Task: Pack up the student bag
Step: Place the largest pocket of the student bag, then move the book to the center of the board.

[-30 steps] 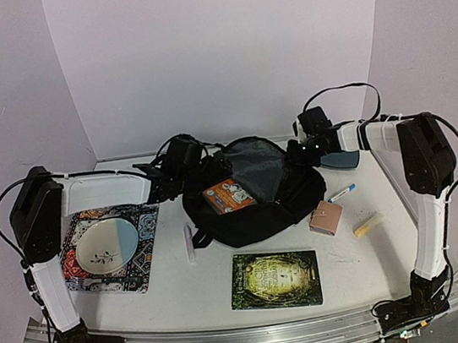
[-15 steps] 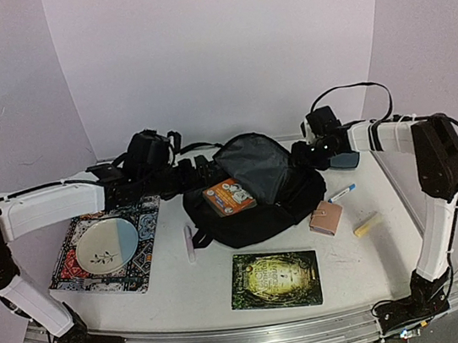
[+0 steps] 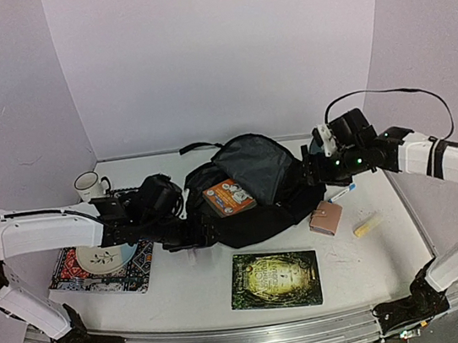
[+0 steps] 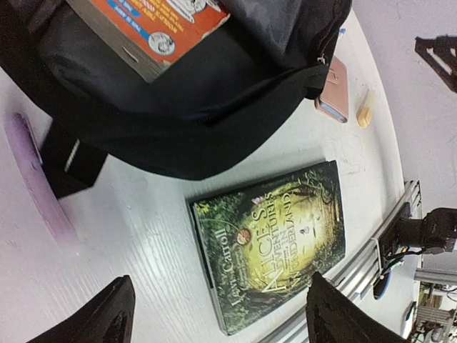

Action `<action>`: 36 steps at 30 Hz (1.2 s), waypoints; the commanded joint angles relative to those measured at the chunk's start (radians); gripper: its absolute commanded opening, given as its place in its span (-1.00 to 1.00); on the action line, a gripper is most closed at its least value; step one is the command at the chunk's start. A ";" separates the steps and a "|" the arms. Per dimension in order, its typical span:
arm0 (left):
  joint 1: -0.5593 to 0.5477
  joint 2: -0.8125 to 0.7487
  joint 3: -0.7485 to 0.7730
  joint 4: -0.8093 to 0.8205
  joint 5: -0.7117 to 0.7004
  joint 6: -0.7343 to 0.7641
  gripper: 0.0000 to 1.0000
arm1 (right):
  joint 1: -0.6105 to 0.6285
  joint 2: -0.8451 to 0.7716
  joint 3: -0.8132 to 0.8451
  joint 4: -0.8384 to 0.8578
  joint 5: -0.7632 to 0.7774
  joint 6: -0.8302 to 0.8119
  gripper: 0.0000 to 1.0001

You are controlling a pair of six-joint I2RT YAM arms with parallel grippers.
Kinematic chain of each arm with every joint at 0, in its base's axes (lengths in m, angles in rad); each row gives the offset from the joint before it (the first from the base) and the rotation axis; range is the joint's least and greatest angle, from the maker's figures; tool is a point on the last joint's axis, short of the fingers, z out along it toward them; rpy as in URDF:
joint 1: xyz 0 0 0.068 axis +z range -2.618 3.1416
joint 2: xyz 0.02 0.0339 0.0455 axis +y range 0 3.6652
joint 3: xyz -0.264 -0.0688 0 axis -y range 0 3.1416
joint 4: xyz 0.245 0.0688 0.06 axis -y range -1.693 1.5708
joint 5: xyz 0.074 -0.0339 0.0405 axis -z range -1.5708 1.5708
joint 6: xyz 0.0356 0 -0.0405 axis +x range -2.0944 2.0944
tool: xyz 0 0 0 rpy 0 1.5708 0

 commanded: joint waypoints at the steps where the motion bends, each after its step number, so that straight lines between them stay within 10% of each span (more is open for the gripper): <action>1: -0.046 0.027 0.008 0.009 0.012 -0.044 0.56 | 0.080 -0.052 -0.107 -0.124 0.005 0.086 0.56; 9: -0.086 0.131 0.016 0.011 0.052 -0.064 0.25 | 0.201 -0.036 -0.226 -0.175 0.008 0.165 0.43; 36: -0.395 0.379 0.113 -0.169 -0.297 0.167 0.79 | 0.346 0.263 -0.228 -0.055 -0.116 0.197 0.39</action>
